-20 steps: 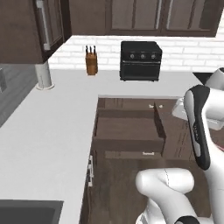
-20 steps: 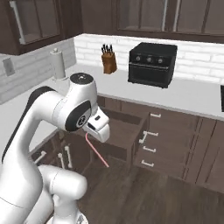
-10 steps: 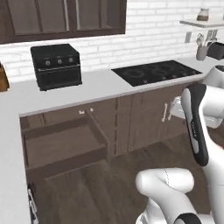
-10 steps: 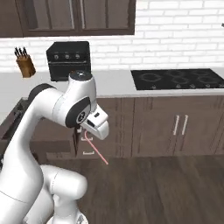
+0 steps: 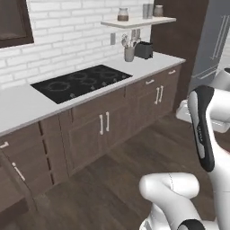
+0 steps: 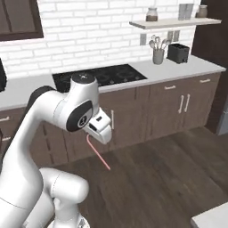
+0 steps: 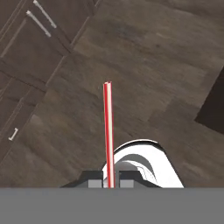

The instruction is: Take a straw from the drawer in front and place it inside the glass cup on the dining counter.

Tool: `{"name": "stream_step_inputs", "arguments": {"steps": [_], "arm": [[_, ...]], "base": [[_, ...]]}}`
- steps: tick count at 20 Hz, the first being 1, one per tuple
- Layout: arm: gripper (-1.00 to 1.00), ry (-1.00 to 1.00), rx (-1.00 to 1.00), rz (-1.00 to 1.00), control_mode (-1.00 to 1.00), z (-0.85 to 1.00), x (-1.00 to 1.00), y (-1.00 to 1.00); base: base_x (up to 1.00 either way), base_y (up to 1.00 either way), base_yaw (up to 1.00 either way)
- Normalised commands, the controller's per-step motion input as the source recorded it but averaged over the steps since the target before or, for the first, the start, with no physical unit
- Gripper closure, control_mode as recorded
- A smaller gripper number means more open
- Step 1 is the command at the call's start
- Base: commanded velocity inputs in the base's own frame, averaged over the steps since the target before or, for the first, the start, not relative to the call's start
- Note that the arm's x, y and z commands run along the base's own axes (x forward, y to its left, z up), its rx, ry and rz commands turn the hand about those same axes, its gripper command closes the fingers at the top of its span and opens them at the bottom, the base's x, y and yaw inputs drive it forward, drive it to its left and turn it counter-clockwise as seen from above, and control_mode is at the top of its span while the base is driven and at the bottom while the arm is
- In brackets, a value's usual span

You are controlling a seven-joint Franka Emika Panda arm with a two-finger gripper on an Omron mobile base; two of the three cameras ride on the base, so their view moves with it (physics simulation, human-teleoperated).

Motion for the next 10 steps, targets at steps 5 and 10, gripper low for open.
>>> {"name": "stream_step_inputs", "arguments": {"steps": [5, 10], "arm": [[1.0, 0.0, 0.0, 0.0, 1.0, 0.0, 0.0, 0.0], [1.0, 0.0, 0.0, 0.0, 1.0, 0.0, 0.0, 0.0]], "base": [[0.89, -0.74, -0.35], [0.97, -0.12, -0.36]]}}
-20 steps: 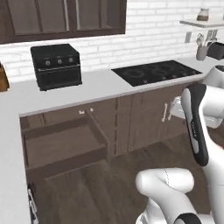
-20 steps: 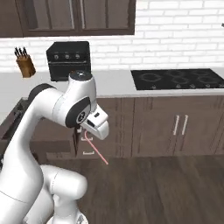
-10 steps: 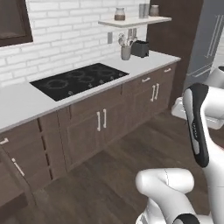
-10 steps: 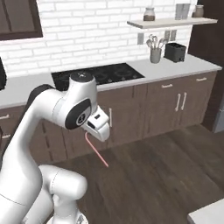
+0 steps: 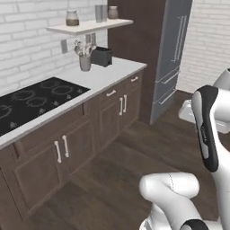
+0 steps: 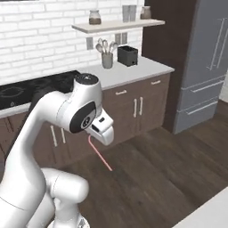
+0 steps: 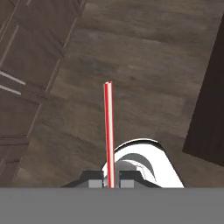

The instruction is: Take a straw from the drawer in front and place it inside the glass cup on the dining counter.

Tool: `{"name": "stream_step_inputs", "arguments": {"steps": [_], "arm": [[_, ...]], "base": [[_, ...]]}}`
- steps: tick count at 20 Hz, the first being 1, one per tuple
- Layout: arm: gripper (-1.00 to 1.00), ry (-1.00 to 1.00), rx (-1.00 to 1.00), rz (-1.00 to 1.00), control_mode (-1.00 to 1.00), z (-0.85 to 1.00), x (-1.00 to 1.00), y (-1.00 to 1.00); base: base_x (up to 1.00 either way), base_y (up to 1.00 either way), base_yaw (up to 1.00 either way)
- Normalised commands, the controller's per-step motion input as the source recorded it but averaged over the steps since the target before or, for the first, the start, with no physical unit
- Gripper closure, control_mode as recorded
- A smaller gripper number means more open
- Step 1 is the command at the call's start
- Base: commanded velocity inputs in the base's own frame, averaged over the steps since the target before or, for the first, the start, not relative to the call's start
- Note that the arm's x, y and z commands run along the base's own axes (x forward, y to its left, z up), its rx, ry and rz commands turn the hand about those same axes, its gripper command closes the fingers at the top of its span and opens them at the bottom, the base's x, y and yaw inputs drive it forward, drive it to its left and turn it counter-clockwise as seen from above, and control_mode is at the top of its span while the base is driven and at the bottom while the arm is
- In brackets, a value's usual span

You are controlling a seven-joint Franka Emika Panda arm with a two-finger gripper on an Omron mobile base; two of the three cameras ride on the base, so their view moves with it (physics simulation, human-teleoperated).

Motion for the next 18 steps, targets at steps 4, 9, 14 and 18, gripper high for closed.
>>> {"name": "stream_step_inputs", "arguments": {"steps": [4, 9, 14, 18], "arm": [[1.0, 0.0, 0.0, 0.0, 1.0, 0.0, 0.0, 0.0], [1.0, 0.0, 0.0, 0.0, 1.0, 0.0, 0.0, 0.0], [1.0, 0.0, 0.0, 0.0, 1.0, 0.0, 0.0, 0.0], [1.0, 0.0, 0.0, 0.0, 1.0, 0.0, 0.0, 0.0]], "base": [[0.48, 0.88, -0.39], [0.44, 0.97, -0.38], [0.97, 0.06, -0.3], [1.0, -0.51, -0.2]]}}
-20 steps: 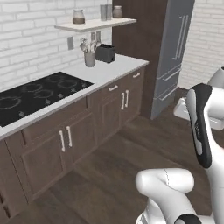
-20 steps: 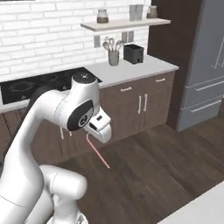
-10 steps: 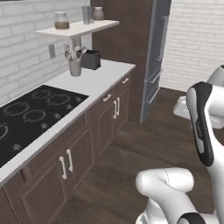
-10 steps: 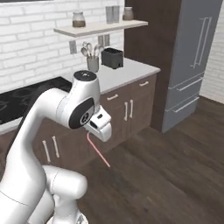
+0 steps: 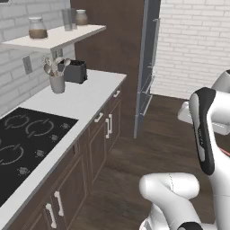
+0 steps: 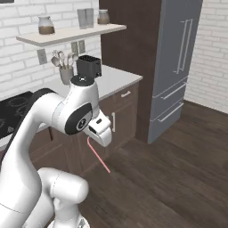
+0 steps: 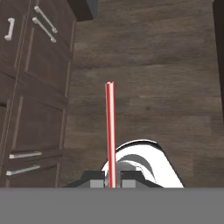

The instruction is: Take a straw from the drawer in front and place it inside the glass cup on the dining counter.

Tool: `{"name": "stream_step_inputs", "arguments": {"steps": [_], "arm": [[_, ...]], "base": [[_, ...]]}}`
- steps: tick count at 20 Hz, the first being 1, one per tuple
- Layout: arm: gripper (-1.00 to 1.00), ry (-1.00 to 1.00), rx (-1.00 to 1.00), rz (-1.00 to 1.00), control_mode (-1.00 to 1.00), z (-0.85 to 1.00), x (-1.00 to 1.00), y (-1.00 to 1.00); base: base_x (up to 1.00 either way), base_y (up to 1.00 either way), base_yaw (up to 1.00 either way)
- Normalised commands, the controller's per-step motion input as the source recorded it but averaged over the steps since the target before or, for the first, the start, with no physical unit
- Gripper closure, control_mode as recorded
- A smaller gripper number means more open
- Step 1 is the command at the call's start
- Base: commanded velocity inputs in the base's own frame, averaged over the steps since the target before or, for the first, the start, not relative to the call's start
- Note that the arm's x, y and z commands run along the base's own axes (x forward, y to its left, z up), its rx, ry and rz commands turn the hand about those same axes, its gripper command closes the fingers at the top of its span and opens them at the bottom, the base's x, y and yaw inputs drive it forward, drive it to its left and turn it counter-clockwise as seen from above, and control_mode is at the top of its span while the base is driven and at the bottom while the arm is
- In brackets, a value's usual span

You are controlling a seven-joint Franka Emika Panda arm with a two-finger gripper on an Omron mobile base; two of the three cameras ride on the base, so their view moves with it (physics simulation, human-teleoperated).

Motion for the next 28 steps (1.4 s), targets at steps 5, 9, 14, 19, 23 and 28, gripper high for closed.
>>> {"name": "stream_step_inputs", "arguments": {"steps": [5, 9, 14, 19, 23, 28], "arm": [[1.0, 0.0, 0.0, 0.0, 1.0, 0.0, 0.0, 0.0], [1.0, 0.0, 0.0, 0.0, 1.0, 0.0, 0.0, 0.0], [1.0, 0.0, 0.0, 0.0, 1.0, 0.0, 0.0, 0.0], [1.0, 0.0, 0.0, 0.0, 1.0, 0.0, 0.0, 0.0], [1.0, 0.0, 0.0, 0.0, 1.0, 0.0, 0.0, 0.0], [1.0, 0.0, 0.0, 0.0, 1.0, 0.0, 0.0, 0.0]], "base": [[1.0, -0.79, -0.15], [1.0, -0.8, -0.14], [1.0, -0.77, -0.16], [1.0, -0.9, -0.19], [1.0, -0.99, -0.17], [1.0, -0.88, -0.18]]}}
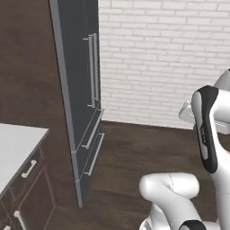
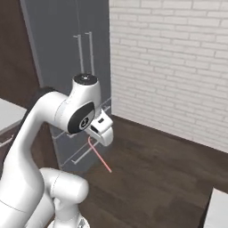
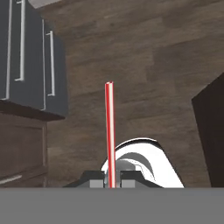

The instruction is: Take a straw from the drawer in front and place it inside the glass cup on the dining counter.

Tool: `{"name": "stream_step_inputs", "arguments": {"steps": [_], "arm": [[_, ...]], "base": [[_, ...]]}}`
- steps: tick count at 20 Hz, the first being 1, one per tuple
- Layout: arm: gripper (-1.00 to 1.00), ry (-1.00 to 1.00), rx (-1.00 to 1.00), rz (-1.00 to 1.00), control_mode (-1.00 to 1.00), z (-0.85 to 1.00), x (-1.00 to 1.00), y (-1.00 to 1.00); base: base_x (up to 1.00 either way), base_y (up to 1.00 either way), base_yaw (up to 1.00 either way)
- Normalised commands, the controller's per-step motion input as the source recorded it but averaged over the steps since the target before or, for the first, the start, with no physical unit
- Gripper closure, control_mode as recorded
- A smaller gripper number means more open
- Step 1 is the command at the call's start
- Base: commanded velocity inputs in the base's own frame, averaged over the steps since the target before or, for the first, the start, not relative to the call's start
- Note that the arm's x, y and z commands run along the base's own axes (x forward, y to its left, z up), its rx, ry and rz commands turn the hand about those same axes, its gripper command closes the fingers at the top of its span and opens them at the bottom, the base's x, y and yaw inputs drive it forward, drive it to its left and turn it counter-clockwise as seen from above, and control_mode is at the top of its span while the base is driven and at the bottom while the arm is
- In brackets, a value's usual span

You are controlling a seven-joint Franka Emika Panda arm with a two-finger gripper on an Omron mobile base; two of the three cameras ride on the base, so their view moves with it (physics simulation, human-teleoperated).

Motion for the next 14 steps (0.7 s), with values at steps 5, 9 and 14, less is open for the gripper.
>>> {"name": "stream_step_inputs", "arguments": {"steps": [5, 9, 14], "arm": [[1.0, 0.0, 0.0, 0.0, 1.0, 0.0, 0.0, 0.0], [1.0, 0.0, 0.0, 0.0, 1.0, 0.0, 0.0, 0.0], [1.0, 0.0, 0.0, 0.0, 1.0, 0.0, 0.0, 0.0]], "base": [[1.0, -0.48, -0.26], [1.0, -0.06, -0.37], [1.0, 0.03, -0.53]]}}
